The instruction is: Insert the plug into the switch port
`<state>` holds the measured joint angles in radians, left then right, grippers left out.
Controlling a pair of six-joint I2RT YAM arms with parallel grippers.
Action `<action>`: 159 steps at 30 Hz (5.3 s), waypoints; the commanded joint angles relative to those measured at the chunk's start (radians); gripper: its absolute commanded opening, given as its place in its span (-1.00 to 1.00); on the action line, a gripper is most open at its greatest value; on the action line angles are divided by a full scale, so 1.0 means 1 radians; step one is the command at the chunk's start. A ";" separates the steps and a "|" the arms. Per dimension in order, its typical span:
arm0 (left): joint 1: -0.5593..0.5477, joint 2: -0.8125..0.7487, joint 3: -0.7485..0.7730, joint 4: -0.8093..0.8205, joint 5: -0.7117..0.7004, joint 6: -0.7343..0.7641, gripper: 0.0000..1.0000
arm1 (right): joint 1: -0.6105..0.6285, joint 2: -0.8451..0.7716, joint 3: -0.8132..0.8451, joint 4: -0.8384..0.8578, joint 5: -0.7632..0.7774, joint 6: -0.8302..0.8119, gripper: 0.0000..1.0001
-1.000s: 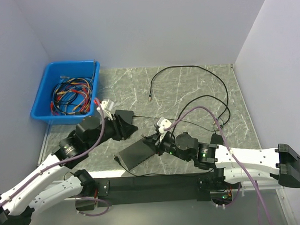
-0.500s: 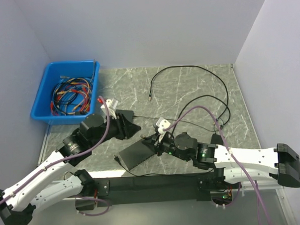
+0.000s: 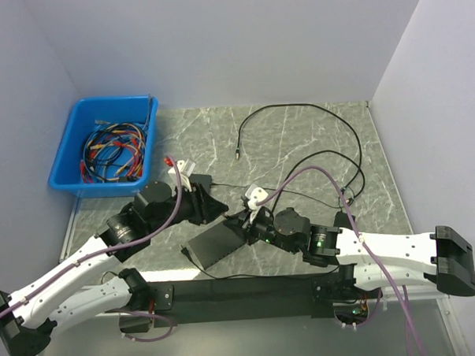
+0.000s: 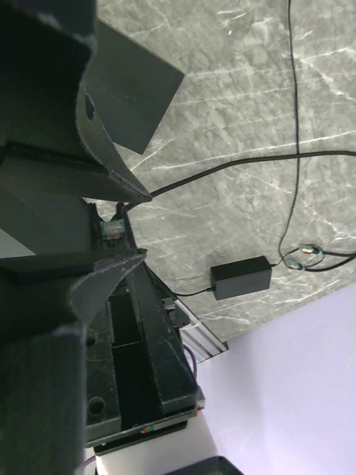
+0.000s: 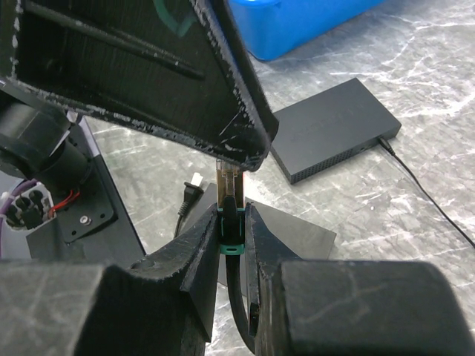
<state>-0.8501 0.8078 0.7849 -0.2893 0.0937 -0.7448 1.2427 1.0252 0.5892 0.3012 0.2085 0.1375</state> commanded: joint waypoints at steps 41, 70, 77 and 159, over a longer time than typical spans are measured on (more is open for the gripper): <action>-0.052 0.074 0.031 0.088 -0.068 -0.050 -0.99 | -0.029 -0.114 -0.061 0.085 0.028 0.132 -0.30; -0.050 0.077 0.077 0.064 -0.080 -0.054 -0.99 | -0.032 -0.050 -0.057 0.099 0.062 0.137 -0.21; -0.052 0.077 0.073 0.076 -0.065 -0.062 -0.99 | -0.034 -0.039 -0.052 0.102 0.062 0.137 -0.26; -0.079 0.016 -0.259 -0.277 -0.232 -0.349 0.40 | -0.066 0.265 -0.032 -0.375 0.091 0.547 -1.00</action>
<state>-0.8906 0.8543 0.5449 -0.5014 -0.1303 -1.0008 1.1690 1.2495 0.5655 -0.1162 0.3439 0.6331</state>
